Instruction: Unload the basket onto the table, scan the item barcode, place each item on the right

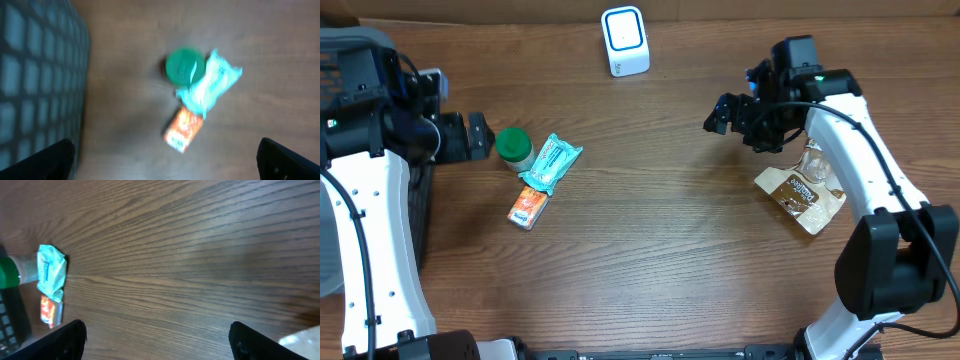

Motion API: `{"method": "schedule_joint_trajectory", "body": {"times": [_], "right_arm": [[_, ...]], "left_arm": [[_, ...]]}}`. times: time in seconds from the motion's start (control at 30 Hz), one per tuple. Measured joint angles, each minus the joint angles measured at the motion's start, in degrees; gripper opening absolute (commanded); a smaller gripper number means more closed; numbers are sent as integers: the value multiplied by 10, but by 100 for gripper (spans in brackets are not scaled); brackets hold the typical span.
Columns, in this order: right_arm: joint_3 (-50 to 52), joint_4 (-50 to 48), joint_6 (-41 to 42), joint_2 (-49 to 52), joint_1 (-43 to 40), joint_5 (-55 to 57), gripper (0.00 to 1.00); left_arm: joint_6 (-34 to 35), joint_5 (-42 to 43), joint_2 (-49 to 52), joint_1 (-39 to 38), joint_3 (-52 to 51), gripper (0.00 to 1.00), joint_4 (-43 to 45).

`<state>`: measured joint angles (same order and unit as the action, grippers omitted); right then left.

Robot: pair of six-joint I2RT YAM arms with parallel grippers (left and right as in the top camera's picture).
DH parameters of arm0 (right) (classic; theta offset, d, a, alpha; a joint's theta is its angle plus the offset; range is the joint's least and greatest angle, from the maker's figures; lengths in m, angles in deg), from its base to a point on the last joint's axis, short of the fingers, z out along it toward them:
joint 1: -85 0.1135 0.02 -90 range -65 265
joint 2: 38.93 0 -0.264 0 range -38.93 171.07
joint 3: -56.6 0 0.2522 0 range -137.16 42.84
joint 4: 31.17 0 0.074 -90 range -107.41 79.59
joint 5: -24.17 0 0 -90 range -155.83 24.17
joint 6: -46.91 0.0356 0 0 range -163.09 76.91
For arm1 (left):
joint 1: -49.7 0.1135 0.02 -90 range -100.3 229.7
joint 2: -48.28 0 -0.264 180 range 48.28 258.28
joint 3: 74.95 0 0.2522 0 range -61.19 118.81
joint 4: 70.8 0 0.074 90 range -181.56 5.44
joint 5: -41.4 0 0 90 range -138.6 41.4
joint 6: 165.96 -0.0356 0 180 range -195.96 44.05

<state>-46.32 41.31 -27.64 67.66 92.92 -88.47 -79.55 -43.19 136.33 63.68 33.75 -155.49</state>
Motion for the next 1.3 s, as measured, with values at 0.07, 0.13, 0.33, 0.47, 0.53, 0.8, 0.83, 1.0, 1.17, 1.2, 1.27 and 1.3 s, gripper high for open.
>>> {"method": "schedule_joint_trajectory", "body": {"times": [0.07, 0.13, 0.33, 0.47, 0.53, 0.8, 0.83, 1.0, 1.17, 1.2, 1.27, 1.3], "right_arm": [[0, 0, 2, 3, 8, 9, 93], [0, -2, 5, 7, 15, 16, 93], [0, -6, 7, 10, 19, 27, 93], [0, -7, 9, 10, 19, 28, 92], [0, -7, 8, 10, 19, 28, 91], [7, -28, 8, 10, 19, 33, 89], [10, -33, 9, 10, 19, 33, 89], [25, -43, 8, 10, 19, 34, 89], [26, -49, 9, 10, 19, 34, 89], [26, -51, 9, 10, 19, 34, 89], [26, -52, 9, 10, 19, 34, 89], [26, -52, 9, 10, 19, 34, 89]], "left_arm": [[0, 2, 0, 0, 0, 100, 27], [4, 12, 0, 0, 0, 100, 43], [43, 86, 0, 0, 0, 100, 23], [43, 139, 2, -4, 0, 95, 24], [49, 135, 10, -12, 0, 25, 19], [117, -15, 123, -37, 0, 4, -5], [124, -31, 140, -37, 0, 4, 2], [149, -87, 193, -36, 0, 4, 37], [157, -119, 241, -36, 0, 4, 84], [156, -120, 252, -36, 0, 4, 93], [150, -117, 276, -36, 0, 4, 109], [141, -111, 289, -37, 0, 4, 118]]}}
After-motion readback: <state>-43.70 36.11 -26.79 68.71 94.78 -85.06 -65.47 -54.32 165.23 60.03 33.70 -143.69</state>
